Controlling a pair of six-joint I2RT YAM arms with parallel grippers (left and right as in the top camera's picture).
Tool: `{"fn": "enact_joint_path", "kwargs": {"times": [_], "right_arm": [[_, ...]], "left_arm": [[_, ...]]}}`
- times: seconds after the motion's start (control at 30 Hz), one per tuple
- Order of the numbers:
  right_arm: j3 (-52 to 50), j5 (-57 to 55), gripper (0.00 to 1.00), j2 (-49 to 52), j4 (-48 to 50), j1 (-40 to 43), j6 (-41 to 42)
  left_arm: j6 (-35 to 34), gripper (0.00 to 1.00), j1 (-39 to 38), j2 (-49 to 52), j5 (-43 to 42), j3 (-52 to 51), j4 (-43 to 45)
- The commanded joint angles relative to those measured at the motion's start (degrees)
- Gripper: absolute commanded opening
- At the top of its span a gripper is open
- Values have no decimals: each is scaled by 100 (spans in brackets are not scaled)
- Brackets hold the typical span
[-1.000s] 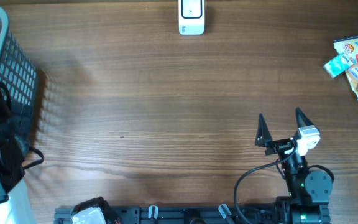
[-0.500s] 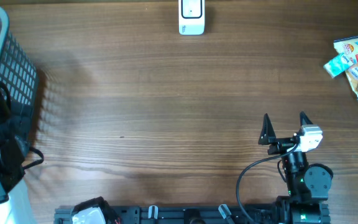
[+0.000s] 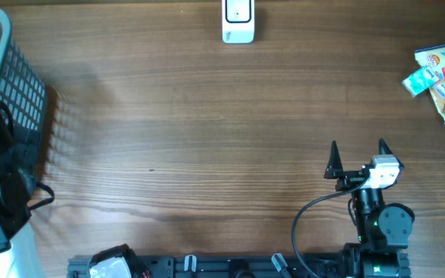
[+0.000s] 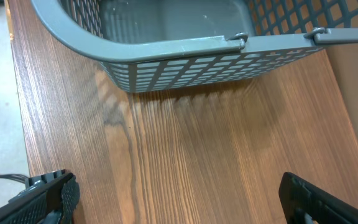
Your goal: Scan the item barcode
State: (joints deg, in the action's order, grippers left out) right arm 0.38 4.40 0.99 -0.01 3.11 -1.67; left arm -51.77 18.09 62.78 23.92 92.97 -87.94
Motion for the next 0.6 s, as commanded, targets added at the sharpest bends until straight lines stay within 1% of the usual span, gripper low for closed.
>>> {"fn": "enact_joint_path", "kwargs": {"times": [0.0,0.33,0.57], "right_arm": [[-9,-79,100,-81,-2,35,-118],[-9,-72,100,-81,0,33,-107],[-9,-76,100,-81,0,33,52]], "left_arm": [[52,100,31,0,-13,37,-7],[52,100,31,0,-13,37,-7],[52,100,31,0,-13,37,-7]]}}
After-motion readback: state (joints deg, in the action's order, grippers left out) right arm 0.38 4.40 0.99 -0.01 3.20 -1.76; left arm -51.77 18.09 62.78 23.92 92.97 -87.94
